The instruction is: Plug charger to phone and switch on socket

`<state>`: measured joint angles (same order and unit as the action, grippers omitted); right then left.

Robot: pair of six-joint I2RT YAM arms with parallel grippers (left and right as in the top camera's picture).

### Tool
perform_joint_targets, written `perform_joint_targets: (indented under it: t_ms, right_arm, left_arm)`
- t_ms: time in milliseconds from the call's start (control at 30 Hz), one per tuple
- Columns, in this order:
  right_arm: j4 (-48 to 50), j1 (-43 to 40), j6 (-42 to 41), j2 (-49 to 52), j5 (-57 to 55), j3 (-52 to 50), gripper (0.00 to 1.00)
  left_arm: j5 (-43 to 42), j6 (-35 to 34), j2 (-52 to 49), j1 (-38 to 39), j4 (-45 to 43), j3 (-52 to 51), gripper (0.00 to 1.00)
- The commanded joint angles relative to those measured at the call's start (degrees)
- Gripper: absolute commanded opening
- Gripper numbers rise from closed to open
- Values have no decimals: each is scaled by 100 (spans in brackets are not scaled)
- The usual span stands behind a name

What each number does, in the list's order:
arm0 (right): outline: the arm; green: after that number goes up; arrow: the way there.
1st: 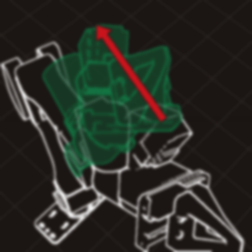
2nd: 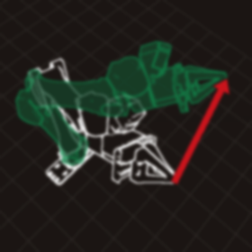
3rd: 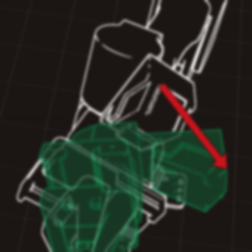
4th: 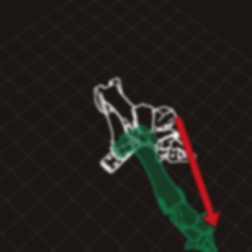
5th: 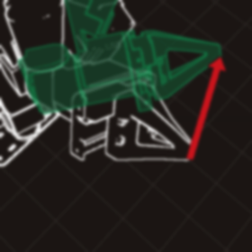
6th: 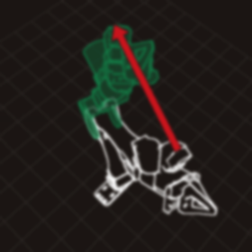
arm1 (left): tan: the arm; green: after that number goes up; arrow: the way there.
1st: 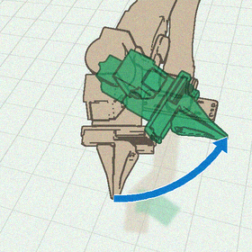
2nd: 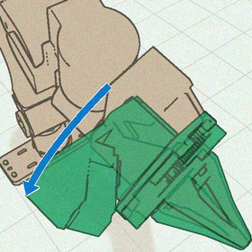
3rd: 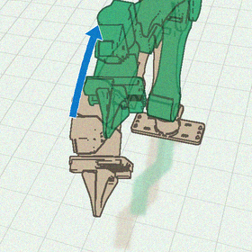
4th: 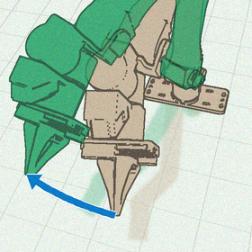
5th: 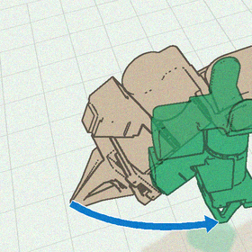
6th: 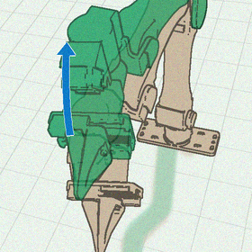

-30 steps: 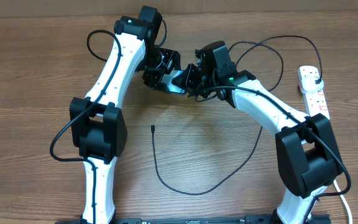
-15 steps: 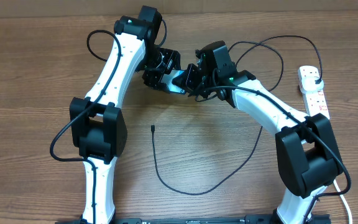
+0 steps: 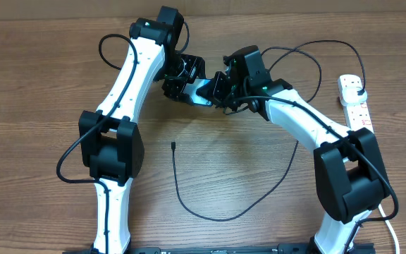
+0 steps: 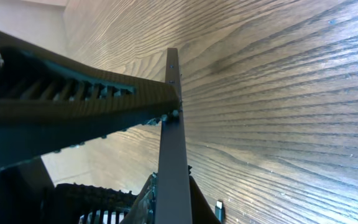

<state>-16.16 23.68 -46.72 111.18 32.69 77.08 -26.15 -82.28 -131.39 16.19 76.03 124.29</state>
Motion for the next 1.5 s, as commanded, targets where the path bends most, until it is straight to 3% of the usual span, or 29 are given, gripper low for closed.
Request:
perform_joint_targets:
  t_ms: [0,200,467,567,700,900,1200,1467]
  right_arm:
    - [70,-219,26,0,313,-31,4]
    - [70,-345,26,0,369,-31,4]
    - [72,-527,50,-17,448,-24,4]
    - [74,-695,52,-92,516,-20,4]
    - [251,-892,48,-321,516,-17,4]
    - [848,-997,-208,-750,400,-9,4]
    - [2205,-992,-2282,-896,-433,-9,4]
    - [2522,-815,-3744,-896,-1239,-9,4]
  left_arm:
    - [-72,426,15,-116,48,153,83]
    - [-70,1038,15,-168,39,153,100]
    - [-114,2179,15,-313,-111,155,100]
    - [-619,3001,15,-448,-247,155,100]
    - [-1893,4059,15,-664,-702,155,100]
    - [-2927,3928,15,-844,-1386,155,100]
    - [-3532,2505,15,-861,-2520,155,100]
    - [-3539,1259,15,-852,-3668,155,99]
